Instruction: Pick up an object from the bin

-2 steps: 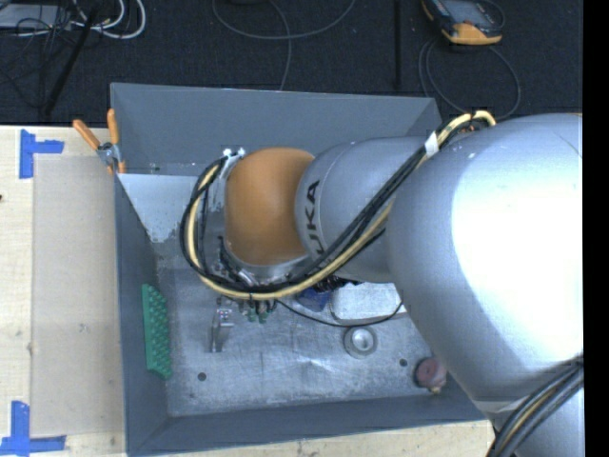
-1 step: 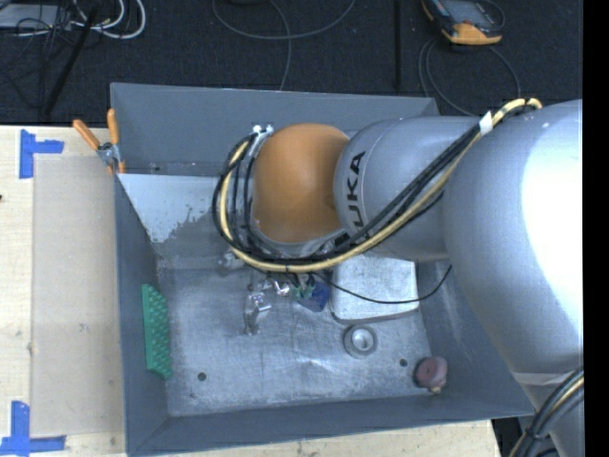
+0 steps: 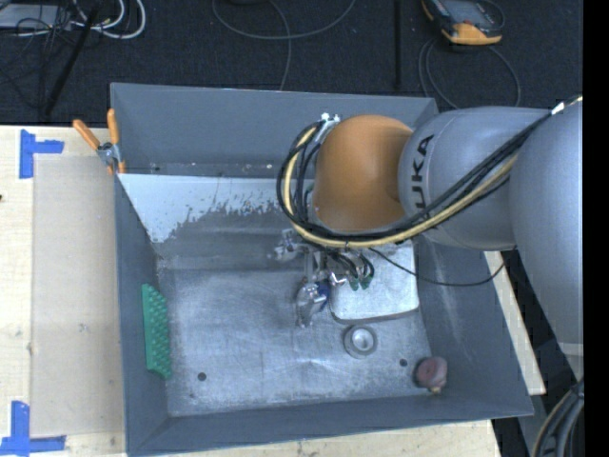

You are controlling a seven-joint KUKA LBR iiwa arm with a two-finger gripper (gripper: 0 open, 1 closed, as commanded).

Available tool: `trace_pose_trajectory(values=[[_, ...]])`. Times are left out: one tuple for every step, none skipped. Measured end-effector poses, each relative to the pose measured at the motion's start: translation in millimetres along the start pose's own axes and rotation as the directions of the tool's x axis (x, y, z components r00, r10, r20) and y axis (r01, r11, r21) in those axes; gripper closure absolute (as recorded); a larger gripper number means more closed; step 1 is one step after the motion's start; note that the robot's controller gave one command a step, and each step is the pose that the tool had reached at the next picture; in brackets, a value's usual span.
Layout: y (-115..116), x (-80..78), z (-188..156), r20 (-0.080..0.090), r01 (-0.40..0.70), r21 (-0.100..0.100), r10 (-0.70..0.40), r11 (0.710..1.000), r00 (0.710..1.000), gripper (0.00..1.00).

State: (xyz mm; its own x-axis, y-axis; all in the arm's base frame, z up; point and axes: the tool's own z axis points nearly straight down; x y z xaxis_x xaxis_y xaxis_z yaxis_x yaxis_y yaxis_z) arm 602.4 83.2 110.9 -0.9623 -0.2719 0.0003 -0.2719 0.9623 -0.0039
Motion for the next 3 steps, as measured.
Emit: trace_pose_trajectory(values=[[-79.4, 35.8, -0.4, -0.002, 0.133, -0.002, -0.133, 0.991, 0.991, 0.0], [-72.1, 0.7, -45.0, 0.007, 0.253, -0.002, -0.253, 0.967, 0.967, 0.0], [-60.8, 16.4, 37.4, 0.007, 0.491, -0.001, -0.491, 0.871, 0.871, 0.0]])
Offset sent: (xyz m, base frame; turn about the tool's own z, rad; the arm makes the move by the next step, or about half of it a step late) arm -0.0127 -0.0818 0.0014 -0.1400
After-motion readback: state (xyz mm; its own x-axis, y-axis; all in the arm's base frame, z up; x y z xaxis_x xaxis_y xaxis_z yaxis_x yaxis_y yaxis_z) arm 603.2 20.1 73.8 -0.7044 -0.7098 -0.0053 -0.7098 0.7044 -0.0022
